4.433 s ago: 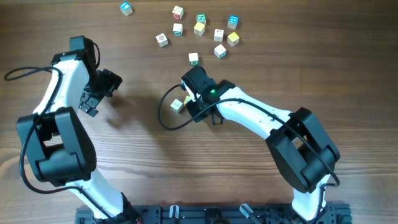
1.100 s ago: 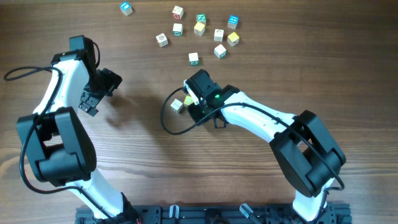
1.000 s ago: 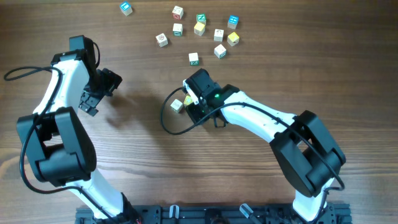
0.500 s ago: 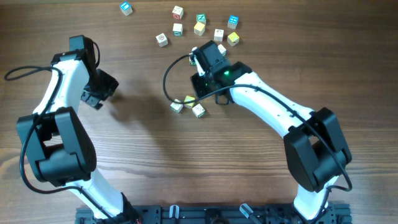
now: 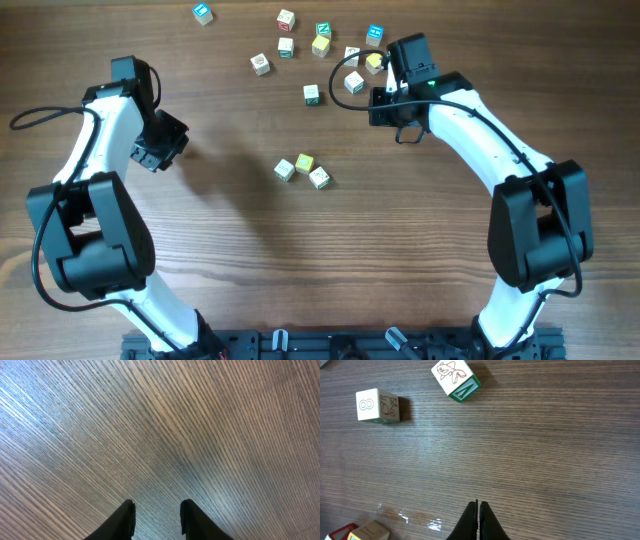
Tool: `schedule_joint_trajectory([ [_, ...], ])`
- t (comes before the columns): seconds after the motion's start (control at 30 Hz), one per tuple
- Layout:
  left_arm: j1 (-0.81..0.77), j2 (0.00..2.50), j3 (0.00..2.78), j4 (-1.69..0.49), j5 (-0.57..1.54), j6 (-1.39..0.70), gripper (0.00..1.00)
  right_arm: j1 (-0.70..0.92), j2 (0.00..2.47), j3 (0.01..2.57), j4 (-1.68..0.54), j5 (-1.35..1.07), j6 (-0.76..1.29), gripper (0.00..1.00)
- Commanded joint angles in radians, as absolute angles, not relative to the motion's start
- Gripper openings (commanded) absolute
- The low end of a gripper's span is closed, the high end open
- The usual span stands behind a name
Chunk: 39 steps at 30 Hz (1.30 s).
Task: Form a circle
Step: 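Move the right gripper up to the cluster of blocks at top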
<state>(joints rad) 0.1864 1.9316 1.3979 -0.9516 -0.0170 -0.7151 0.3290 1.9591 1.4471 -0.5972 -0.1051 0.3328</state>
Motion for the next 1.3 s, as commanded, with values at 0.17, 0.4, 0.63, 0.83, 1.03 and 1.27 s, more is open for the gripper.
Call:
schedule_joint_trajectory([
  [0.17, 0.185, 1.911, 1.412, -0.949, -0.012, -0.711, 0.26, 0.334, 1.940, 1.428, -0.601, -0.158, 0.342, 0.04],
  [0.4, 0.185, 1.911, 1.412, -0.950, -0.012, -0.711, 0.25, 0.334, 1.940, 1.431, -0.593, -0.159, 0.421, 0.04],
  [0.63, 0.185, 1.911, 1.412, -0.950, -0.012, -0.711, 0.25, 0.332, 1.940, 1.886, -0.855, -0.136, 0.366, 0.04],
  [0.83, 0.185, 1.911, 1.412, -0.950, -0.012, -0.711, 0.23, 0.332, 1.967, 1.975, -0.805, -0.089, 0.282, 0.07],
  [1.03, 0.185, 1.911, 1.412, -0.950, -0.012, -0.711, 0.23, 0.333, 2.120, 1.975, -0.738, -0.085, 0.103, 0.52],
  [1.27, 0.185, 1.911, 1.412, -0.950, -0.012, -0.711, 0.43, 0.334, 2.309, 1.974, -0.591, -0.085, -0.006, 0.63],
])
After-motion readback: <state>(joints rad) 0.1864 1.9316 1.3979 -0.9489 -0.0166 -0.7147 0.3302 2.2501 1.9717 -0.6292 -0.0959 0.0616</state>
